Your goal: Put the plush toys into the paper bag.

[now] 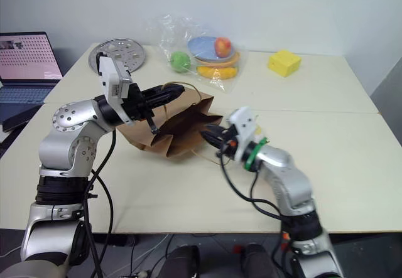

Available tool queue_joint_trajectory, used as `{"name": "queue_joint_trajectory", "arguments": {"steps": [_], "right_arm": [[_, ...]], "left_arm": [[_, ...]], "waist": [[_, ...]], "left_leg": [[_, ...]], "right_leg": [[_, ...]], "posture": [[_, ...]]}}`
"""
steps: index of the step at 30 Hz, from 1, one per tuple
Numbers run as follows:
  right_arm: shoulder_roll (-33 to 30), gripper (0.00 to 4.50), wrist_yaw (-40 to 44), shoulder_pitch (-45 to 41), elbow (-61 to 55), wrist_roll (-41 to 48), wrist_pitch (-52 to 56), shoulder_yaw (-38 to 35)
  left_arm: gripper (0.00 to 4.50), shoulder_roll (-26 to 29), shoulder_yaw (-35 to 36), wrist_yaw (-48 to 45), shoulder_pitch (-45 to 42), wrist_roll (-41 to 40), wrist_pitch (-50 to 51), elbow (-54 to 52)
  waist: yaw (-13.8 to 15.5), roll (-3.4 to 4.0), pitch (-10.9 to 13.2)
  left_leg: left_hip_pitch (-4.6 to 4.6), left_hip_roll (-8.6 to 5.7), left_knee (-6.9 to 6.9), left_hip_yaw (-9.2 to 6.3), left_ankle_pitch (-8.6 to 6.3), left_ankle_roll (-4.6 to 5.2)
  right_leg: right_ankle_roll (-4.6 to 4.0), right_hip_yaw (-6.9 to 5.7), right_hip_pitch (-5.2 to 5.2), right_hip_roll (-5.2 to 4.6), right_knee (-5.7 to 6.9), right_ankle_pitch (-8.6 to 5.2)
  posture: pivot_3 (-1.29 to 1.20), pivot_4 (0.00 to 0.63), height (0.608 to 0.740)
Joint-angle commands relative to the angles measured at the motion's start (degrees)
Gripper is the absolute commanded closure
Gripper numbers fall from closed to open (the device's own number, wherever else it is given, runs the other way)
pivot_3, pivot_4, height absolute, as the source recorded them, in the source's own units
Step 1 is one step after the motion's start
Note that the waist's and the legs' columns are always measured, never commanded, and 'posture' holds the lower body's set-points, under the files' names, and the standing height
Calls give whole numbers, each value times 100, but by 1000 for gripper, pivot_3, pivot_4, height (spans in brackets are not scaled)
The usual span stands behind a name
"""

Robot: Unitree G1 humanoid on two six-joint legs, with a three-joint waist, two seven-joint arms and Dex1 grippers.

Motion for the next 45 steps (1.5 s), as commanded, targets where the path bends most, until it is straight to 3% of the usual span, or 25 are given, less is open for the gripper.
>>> {"name": "queue_joint_trajectory", "arguments": {"steps": [1,5,7,14,21,24,35,40,43,45], "right_arm": [[-641,2220,-109,391,-1304,707,722,-967],[-1410,768,-225,923,-1747,703,1002,-1346],[-1664,43,-309,1699,-1828,498,974,-1630],[-1854,17,-561,3461,-2001,-6,566,-1552],[-1785,17,-914,3554,-1672,-451,397,-1241],[-1747,603,-949,3559,-1556,-525,258,-1182],[-1698,4489,-624,3367,-1420,-376,-311,-1288],[-1681,4489,-212,2842,-1952,693,4,-1447],[-1799,4489,-319,2026,-1967,869,427,-1154],[-1552,4489,-537,1247,-1652,750,590,-703]], "left_arm": [[4500,8,58,24,-25,-66,-2,-233],[4500,-2,55,29,-20,-53,3,-226],[4500,-45,17,28,-60,-52,11,-197],[4500,-82,-13,-9,-90,-70,103,-213],[4500,-81,-27,-24,-136,-45,151,-202],[4500,-63,-15,-35,-157,-48,172,-193],[4500,-20,7,4,-139,-39,220,-276],[4500,20,17,-34,-122,-40,227,-255],[4500,13,-15,-45,-140,-32,229,-248],[4500,-27,-50,-49,-186,-19,200,-205]], "waist": [[4,-1,0],[-12,-1,0],[-26,0,-1],[-33,-1,-1],[-31,-2,-2],[-22,-2,-2],[-22,-1,-1],[-25,-2,-1],[-36,-1,-1],[-46,-2,-1]], "left_leg": [[2,0,0,1,0,0],[4,0,-2,2,0,0],[9,3,-2,8,0,1],[7,-2,-1,9,0,1],[14,-3,6,10,3,4],[13,-3,6,13,3,4],[11,-2,0,10,2,4],[12,-2,3,12,2,4],[11,-1,3,10,2,4],[12,-2,4,12,3,5]], "right_leg": [[0,0,3,0,-1,0],[-2,2,4,1,-5,-2],[-6,9,3,4,-4,-5],[-3,13,4,3,-6,-9],[9,20,6,2,-6,-17],[8,21,7,1,-6,-17],[9,16,6,3,-8,-17],[12,18,7,3,-6,-18],[7,17,7,4,-5,-15],[-4,19,7,3,-5,-7]], "posture": [[0,150,740],[0,150,740],[0,150,740],[0,150,740],[0,150,740],[0,150,740],[0,150,740],[0,150,740],[0,150,740],[0,150,740]]}}
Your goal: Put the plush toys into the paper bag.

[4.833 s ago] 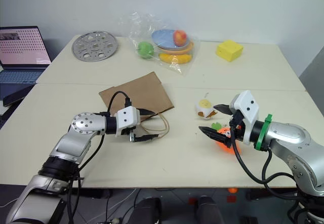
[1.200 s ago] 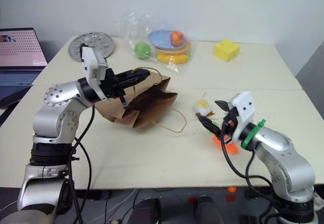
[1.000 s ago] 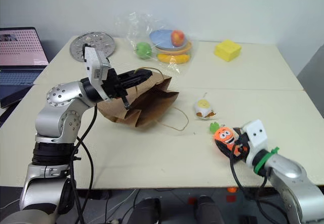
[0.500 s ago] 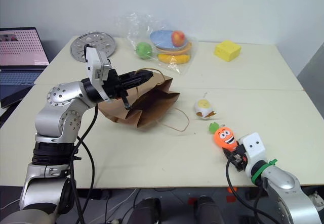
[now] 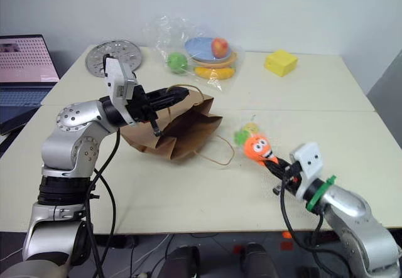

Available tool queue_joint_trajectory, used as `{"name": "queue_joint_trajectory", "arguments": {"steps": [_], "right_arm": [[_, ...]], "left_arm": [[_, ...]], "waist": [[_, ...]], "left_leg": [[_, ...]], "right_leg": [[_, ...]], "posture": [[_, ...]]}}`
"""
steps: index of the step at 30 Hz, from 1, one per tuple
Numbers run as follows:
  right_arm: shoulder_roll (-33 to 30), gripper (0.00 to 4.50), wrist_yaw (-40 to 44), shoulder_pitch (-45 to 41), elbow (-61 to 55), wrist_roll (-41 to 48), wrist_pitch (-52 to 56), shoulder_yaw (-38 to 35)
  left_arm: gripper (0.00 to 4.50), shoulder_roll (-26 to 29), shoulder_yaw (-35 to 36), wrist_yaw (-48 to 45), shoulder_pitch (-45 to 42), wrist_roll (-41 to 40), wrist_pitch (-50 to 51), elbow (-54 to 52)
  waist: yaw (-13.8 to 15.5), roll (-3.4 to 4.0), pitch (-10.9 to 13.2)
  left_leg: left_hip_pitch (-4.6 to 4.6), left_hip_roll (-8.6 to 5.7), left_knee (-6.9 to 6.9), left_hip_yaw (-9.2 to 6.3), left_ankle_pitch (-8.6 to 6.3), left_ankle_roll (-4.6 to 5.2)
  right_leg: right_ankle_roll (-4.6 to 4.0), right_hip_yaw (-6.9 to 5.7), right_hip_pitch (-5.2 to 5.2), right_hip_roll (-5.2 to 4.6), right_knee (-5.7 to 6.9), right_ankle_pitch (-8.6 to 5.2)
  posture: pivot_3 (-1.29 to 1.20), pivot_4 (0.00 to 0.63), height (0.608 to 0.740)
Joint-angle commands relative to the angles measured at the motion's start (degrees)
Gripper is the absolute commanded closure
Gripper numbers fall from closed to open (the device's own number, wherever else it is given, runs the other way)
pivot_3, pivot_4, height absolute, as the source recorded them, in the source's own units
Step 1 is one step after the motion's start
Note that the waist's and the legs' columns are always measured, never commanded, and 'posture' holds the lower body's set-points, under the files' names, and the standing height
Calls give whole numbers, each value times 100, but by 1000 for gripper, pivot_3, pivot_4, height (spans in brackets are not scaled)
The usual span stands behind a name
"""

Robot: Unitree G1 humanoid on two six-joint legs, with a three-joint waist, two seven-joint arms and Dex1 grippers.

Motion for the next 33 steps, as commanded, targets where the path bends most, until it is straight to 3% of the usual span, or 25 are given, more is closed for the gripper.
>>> {"name": "queue_joint_trajectory", "arguments": {"steps": [1,14,26,32,33], "right_arm": [[429,4489,-314,-1108,371,-81,149,686],[1675,4489,-327,-2602,2580,-1297,-609,2434],[2964,4489,-503,-3939,4555,-1970,-835,2836],[3529,4489,-821,-4384,6171,-2359,-1815,2656],[3544,4193,-880,-4387,6283,-2403,-1984,2591]], "left_arm": [[4500,-17,2,-2,-190,-23,-39,-77],[4500,-90,-91,-36,-209,-33,-68,-102],[4500,-141,-150,-127,-190,-128,26,-225],[4500,-165,-194,-222,-195,-154,81,-274],[4500,-156,-187,-227,-211,-156,90,-274]], "waist": [[-7,0,0],[3,-1,0],[23,0,0],[-2,0,0],[2,0,0]], "left_leg": [[0,1,1,0,0,0],[-14,1,-5,-17,-5,-4],[-14,4,-6,-22,-4,-5],[-13,3,-5,-18,-4,-5],[-13,4,-5,-20,-4,-5]], "right_leg": [[-1,0,-1,1,0,1],[-1,-10,-11,8,6,3],[-2,-15,-11,11,7,3],[-2,-13,-11,8,7,3],[-2,-14,-11,9,8,3]], "posture": [[0,150,740],[0,150,740],[0,150,740],[0,150,740],[0,150,740]]}}
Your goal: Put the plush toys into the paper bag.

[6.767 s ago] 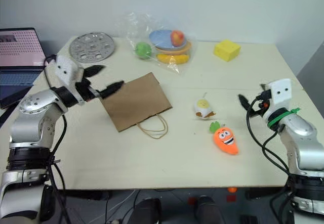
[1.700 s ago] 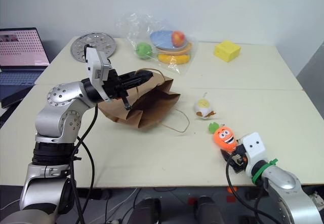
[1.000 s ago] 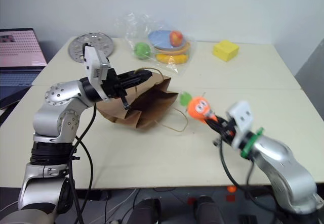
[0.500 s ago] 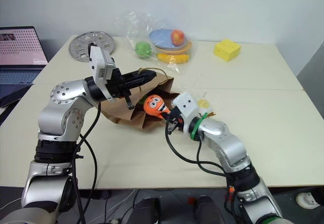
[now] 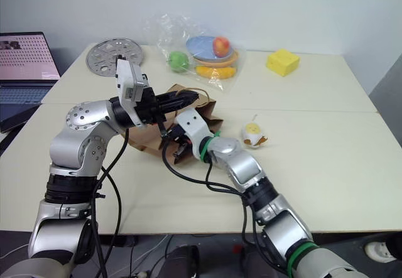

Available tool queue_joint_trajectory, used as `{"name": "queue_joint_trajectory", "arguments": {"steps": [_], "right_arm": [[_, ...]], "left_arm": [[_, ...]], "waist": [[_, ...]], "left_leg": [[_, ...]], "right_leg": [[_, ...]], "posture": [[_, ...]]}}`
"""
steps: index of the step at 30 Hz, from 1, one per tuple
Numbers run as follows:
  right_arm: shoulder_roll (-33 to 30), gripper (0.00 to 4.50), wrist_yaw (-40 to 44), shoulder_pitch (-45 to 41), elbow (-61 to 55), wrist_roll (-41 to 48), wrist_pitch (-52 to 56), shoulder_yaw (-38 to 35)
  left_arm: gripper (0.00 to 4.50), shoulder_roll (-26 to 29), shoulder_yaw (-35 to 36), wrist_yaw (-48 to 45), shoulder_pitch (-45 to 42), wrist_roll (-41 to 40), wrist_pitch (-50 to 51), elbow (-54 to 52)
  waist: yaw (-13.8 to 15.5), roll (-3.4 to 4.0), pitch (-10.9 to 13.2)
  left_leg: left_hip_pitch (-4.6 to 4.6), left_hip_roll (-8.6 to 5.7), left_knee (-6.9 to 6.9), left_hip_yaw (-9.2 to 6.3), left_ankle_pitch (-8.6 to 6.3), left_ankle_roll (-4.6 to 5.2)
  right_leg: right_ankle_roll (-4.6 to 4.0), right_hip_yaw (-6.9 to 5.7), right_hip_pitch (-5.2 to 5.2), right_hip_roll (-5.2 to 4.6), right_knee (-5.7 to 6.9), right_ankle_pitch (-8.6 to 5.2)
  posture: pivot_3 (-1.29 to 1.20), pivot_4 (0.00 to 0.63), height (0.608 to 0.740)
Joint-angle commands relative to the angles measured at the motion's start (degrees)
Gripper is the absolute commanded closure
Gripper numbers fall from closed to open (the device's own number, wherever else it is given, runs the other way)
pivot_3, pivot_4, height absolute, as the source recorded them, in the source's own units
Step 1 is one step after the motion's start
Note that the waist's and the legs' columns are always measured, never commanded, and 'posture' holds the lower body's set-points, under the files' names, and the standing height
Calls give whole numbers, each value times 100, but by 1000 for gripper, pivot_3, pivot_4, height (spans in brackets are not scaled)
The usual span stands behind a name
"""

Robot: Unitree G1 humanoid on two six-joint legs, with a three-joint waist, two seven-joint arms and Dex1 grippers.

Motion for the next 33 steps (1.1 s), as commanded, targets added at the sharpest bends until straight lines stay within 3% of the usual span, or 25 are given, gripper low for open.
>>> {"name": "queue_joint_trajectory", "arguments": {"steps": [1,9,12,20,27,33], "right_arm": [[50,3845,-125,-104,216,-117,-603,-282],[-243,936,52,495,-737,-133,-661,-351],[-448,35,210,839,-1705,169,-268,-545],[-1449,35,-51,1852,-3996,319,744,-1344],[-1781,35,-990,2346,-3705,-375,903,-1617],[-1406,35,-1200,2373,-3244,-203,1134,-1739]], "left_arm": [[4500,29,52,-35,-115,-90,-2,-205],[4500,66,74,-63,-20,-42,-49,-172],[4500,71,91,-51,-72,-34,-49,-116],[4500,127,123,-44,-30,20,-109,-68],[4500,109,90,-23,-67,51,-126,-10],[4500,102,38,-40,-179,127,-140,90]], "waist": [[11,0,0],[7,0,0],[5,1,0],[36,0,0],[-7,0,0],[-2,0,0]], "left_leg": [[0,0,-1,0,0,0],[-1,-1,-3,0,0,-1],[-1,0,-3,-2,0,-1],[-1,-3,-3,-1,-1,-1],[7,0,-1,9,1,0],[6,-1,-3,9,0,0]], "right_leg": [[0,0,0,0,0,0],[0,-1,0,-3,0,0],[0,-2,-1,-2,1,0],[1,-1,1,-5,-3,0],[-1,8,2,-3,-2,-1],[0,10,0,-1,-3,-1]], "posture": [[0,150,740],[0,150,740],[0,150,740],[0,150,740],[0,150,740],[0,150,740]]}}
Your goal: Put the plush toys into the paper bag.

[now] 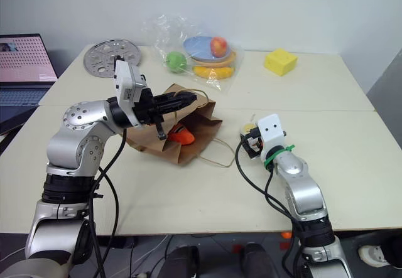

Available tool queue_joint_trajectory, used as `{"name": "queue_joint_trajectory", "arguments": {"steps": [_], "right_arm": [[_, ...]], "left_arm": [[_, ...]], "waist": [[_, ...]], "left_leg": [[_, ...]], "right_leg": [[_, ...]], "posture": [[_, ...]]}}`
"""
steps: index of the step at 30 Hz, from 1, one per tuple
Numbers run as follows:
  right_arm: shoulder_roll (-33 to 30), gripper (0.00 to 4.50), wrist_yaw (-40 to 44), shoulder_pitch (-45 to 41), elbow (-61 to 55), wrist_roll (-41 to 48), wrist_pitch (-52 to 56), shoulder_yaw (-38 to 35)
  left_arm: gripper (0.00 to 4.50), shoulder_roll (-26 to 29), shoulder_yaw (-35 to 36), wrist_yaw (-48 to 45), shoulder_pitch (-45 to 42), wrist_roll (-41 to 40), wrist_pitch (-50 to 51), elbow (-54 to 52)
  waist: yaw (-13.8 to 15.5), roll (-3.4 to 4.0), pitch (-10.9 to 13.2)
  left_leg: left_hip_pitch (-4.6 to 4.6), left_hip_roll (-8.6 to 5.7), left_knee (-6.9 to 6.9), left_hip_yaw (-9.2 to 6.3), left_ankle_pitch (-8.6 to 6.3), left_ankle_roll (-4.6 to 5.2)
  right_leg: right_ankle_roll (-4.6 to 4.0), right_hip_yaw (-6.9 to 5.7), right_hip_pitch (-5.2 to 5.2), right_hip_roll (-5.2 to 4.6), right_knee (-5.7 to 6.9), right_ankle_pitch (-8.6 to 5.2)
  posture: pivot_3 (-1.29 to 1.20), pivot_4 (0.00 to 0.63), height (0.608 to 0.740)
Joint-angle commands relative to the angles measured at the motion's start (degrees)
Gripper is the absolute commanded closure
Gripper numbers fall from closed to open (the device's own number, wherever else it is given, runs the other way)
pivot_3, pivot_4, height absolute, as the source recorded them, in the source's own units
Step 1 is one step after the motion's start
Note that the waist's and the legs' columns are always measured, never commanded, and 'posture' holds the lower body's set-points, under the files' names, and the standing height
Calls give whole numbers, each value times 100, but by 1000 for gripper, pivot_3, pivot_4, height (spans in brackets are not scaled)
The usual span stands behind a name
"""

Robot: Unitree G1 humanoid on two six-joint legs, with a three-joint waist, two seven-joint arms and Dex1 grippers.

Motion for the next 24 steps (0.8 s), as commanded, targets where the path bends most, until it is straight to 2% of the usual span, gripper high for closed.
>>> {"name": "queue_joint_trajectory", "arguments": {"steps": [1,3,6,11,13,16,17,20,24], "right_arm": [[249,35,-177,-97,79,143,235,-192],[313,35,-175,-125,126,181,350,-224],[274,646,-133,-93,140,160,384,-204],[45,2473,15,-11,97,105,289,-154],[-344,3221,313,59,58,-68,-68,54],[-588,4309,1023,44,-148,394,-358,11],[-602,4494,1365,10,-320,712,-302,3],[-721,4494,1995,-145,-708,1223,-89,92],[-563,4494,2227,-600,-611,1461,112,335]], "left_arm": [[4500,9,9,-3,-175,29,-100,-30],[4500,16,7,-8,-184,31,-96,-27],[4500,43,18,-11,-166,30,-77,-57],[4500,71,29,0,-141,31,-49,-103],[4500,83,43,14,-134,26,-34,-124],[4500,117,63,8,-131,17,-17,-128],[4500,130,67,0,-124,14,-17,-131],[4500,137,60,-11,-140,9,-27,-110],[4500,101,25,-23,-200,8,-36,-75]], "waist": [[5,0,0],[9,0,0],[10,0,0],[9,0,0],[9,0,0],[12,0,0],[12,0,0],[-7,0,0],[0,0,0]], "left_leg": [[0,0,0,-1,0,0],[-2,-1,0,-1,0,0],[-3,-3,0,2,0,0],[-2,-2,0,0,0,0],[-2,-2,0,1,0,0],[-3,-4,0,2,0,0],[-3,-4,0,2,0,0],[-2,2,-1,-2,0,0],[-1,9,0,-9,0,1]], "right_leg": [[0,-1,0,0,0,0],[0,-1,0,-1,0,0],[0,1,0,-3,-2,0],[0,0,0,-2,-1,0],[0,0,0,-2,-1,0],[1,1,0,-3,-5,0],[1,1,1,-3,-5,0],[1,0,0,4,-2,0],[1,-4,0,13,1,0]], "posture": [[0,150,740],[0,150,740],[0,150,740],[0,150,740],[0,150,740],[0,150,740],[0,150,740],[0,150,740],[0,150,740]]}}
